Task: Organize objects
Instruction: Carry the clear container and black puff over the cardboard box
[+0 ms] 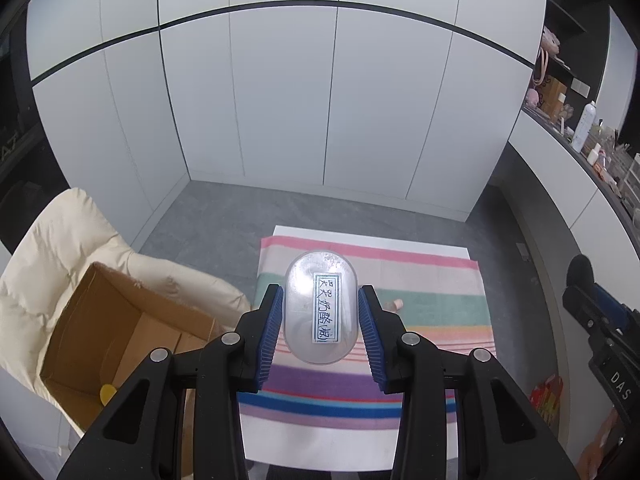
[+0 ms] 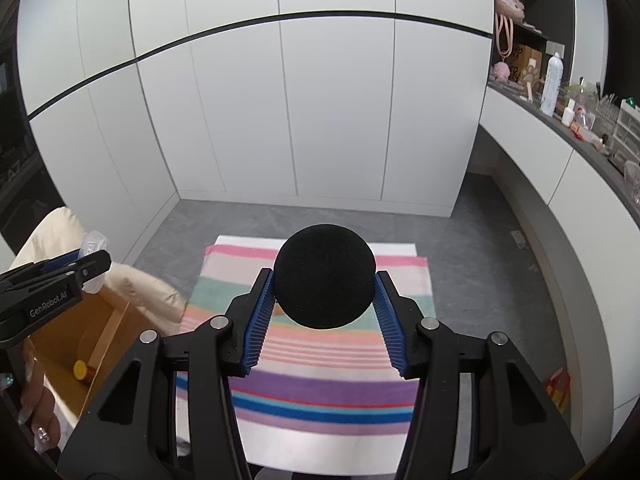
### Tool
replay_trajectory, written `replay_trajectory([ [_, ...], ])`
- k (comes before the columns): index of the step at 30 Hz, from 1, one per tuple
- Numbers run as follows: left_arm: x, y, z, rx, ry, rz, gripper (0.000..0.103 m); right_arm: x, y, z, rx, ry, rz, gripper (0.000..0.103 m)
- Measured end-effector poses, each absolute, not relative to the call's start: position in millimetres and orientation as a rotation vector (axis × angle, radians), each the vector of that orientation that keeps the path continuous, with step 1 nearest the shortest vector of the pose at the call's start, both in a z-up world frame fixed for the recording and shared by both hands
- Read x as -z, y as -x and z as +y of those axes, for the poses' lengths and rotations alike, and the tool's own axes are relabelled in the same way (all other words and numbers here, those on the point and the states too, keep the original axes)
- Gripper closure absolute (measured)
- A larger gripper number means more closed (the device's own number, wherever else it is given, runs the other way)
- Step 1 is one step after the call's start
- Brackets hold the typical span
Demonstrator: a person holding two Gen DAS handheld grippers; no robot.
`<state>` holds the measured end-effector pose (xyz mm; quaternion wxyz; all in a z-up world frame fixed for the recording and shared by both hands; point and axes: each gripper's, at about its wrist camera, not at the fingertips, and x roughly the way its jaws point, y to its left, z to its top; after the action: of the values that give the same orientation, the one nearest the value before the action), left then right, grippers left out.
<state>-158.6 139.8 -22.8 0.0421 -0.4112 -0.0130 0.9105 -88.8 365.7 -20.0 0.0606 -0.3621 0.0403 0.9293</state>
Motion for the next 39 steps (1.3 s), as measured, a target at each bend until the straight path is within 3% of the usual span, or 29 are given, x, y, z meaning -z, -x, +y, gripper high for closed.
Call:
replay_trajectory([
  [11,23,88,129,-2.848,1.18,0.035,0.063,44,26,332,-2.802,1.121,0.078,0.051],
  [21,34,22,120,-2.851,1.188,0.103,0.063,63,-25,315,-2.795,1.217,0.153,0.051],
  [39,61,-60,92,-2.81,1.308,0.084,0.063,90,-112,307,-2.785,1.344,0.195,0.051],
])
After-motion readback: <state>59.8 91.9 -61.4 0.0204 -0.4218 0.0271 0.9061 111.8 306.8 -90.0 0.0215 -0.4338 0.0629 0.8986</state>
